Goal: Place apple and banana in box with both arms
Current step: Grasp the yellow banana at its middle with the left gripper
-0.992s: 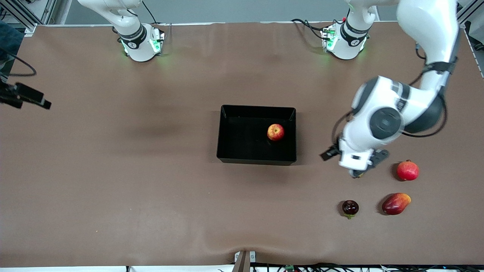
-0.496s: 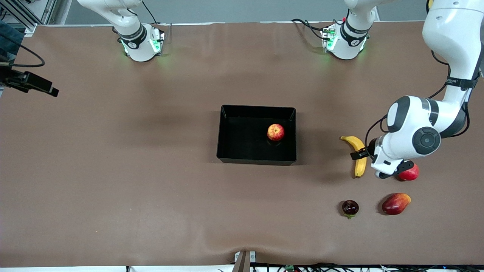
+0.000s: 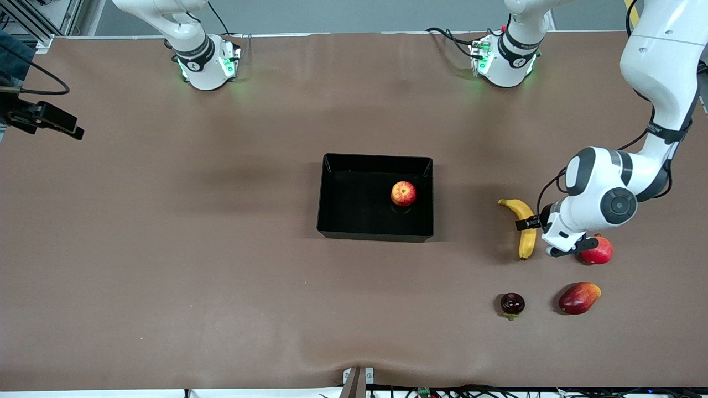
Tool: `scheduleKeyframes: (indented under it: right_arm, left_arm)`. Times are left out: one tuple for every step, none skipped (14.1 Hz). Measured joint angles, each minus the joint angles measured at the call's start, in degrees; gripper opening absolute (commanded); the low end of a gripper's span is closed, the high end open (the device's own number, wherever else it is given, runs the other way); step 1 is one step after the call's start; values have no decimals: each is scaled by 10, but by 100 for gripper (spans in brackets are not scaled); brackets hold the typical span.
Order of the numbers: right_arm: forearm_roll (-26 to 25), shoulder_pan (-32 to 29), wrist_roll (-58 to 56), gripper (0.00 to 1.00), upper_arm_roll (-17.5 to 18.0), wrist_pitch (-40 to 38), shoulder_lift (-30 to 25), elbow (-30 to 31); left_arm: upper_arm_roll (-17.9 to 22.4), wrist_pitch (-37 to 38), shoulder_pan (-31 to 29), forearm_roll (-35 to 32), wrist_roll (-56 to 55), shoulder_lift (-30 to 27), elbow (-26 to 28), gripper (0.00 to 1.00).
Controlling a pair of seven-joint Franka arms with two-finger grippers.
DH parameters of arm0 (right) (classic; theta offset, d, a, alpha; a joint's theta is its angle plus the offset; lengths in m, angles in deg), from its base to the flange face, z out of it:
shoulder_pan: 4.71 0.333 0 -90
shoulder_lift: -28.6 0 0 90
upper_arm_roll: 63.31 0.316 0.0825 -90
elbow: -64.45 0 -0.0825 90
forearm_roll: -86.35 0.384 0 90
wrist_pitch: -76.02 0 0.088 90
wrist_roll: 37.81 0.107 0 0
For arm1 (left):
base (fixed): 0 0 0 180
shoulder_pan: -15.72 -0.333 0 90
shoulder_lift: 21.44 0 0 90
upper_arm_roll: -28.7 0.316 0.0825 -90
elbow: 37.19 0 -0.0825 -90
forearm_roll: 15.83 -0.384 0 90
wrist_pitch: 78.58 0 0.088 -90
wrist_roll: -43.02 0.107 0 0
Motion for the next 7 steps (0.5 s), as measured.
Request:
scheduleKeyframes:
  right_arm:
    - [-1,3,0,100,0,16,0,1]
    - [-1,5,-1,100,0,28,1,2]
    - [-1,6,-3,100,0,34,1,4]
    - [-1,6,-4,100,0,40,2,6]
    - [-1,7,-4,100,0,44,3,7]
    - [-1,8,-4,100,0,45,4,7]
    - [-1,8,-4,100,0,45,4,7]
  left_arm:
    - [0,-11,-5,-12,0,7,5,42]
    - [0,-17,-10,-17,0,12,7,9]
    - [0,-20,-12,-19,0,15,7,0]
    - [-1,-20,-12,-20,0,15,7,0]
    - [-6,-17,-12,-21,0,11,7,0]
    - [-16,-5,-12,-21,-1,4,5,0]
    - [-32,16,-12,-21,-6,-8,3,0]
